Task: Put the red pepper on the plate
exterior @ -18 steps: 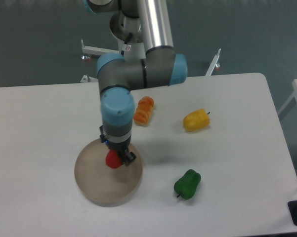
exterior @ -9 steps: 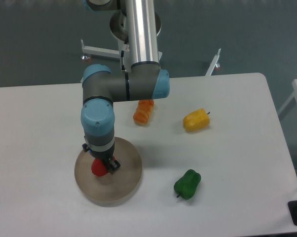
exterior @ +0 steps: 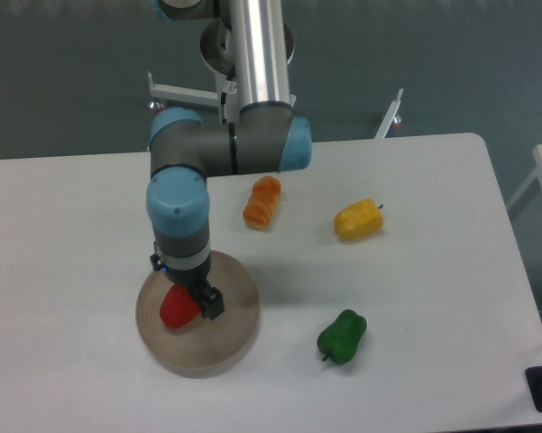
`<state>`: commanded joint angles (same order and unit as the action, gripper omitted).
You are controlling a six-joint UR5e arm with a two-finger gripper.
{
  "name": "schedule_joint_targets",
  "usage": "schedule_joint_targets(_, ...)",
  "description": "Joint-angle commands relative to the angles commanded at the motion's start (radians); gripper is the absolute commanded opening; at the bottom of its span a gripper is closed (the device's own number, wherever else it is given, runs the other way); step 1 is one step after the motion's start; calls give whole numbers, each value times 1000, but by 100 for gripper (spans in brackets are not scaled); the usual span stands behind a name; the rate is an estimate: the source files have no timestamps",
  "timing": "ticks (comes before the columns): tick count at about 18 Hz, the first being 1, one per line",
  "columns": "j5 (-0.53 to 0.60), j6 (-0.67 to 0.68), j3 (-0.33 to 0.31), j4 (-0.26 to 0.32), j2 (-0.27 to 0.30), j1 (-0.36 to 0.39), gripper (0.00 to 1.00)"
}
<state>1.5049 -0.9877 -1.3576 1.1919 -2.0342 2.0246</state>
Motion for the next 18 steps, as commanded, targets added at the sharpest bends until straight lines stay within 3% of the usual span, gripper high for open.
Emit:
schedule_joint_targets(3, 3, -126, -15, 6, 52, 60, 100)
schedule_joint_targets(7, 3, -259, -18, 107, 103, 155, 100)
schedule_joint_targets(10, 3, -432, -20, 144, 111, 248, 100)
schedule_joint_targets(14, 21, -573, -20, 199, 101, 318, 100)
schedule_joint_targets(18, 34, -675, -20, 195, 85, 374, 100)
